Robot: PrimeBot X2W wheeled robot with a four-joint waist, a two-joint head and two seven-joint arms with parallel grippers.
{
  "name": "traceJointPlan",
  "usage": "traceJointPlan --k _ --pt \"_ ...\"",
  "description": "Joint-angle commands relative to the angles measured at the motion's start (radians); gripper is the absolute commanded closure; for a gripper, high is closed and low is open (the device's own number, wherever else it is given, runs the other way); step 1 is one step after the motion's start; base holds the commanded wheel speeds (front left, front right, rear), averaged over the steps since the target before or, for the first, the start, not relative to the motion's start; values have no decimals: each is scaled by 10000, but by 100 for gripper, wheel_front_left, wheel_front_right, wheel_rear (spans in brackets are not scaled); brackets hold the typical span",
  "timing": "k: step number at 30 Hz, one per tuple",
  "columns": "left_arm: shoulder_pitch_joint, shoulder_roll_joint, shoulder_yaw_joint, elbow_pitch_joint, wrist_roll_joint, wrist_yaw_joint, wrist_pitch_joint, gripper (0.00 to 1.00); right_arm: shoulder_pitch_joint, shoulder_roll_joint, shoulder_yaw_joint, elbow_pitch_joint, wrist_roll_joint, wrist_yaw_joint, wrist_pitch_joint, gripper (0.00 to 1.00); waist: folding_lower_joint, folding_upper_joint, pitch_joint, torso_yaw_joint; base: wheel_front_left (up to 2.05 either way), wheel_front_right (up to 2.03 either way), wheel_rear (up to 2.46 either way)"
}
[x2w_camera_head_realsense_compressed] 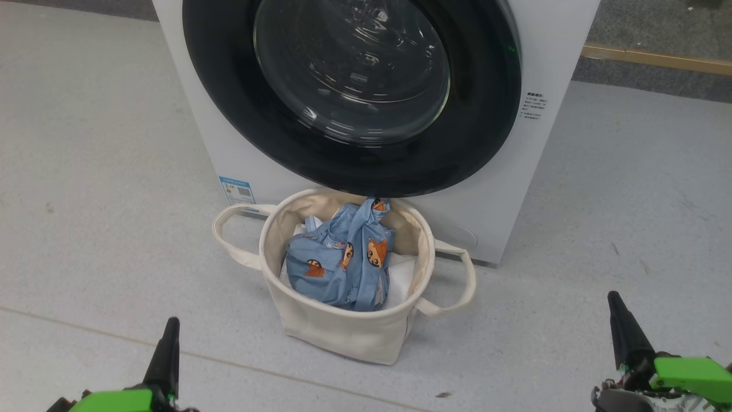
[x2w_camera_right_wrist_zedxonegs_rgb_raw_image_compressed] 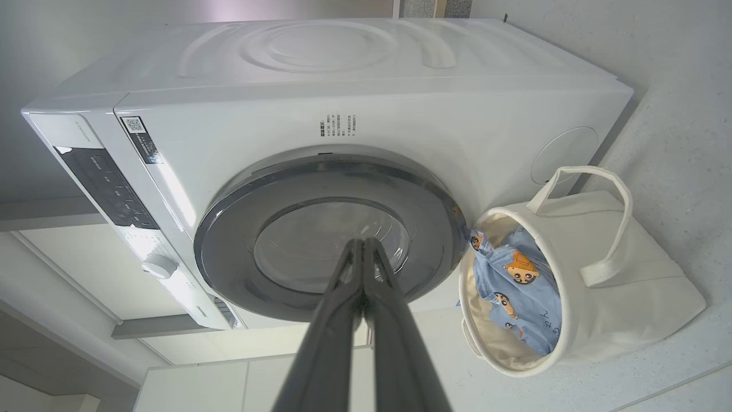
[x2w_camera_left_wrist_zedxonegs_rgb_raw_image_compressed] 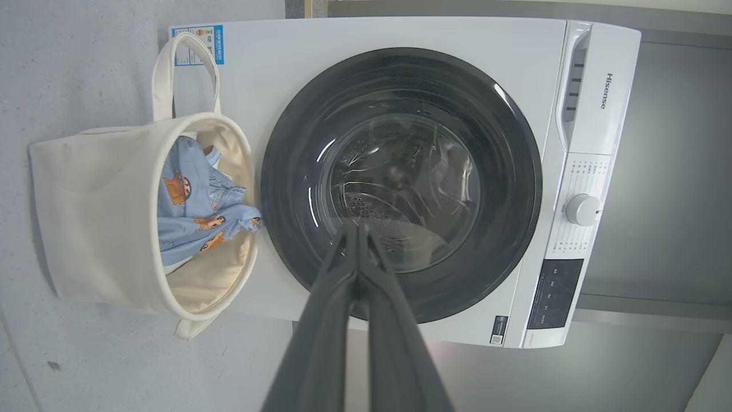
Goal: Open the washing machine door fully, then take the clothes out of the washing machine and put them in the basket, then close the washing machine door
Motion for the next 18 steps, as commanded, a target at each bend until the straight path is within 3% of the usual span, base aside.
traceJointPlan --k 1,18 --pt "-445 60 342 -367 -31 -69 81 100 -503 -77 188 -310 -50 2 75 100 0 0 0 0 0 0 0" --pt "-445 60 341 -367 -32 -69 81 100 -503 -73 182 -309 -55 2 80 100 0 0 0 0 0 0 0"
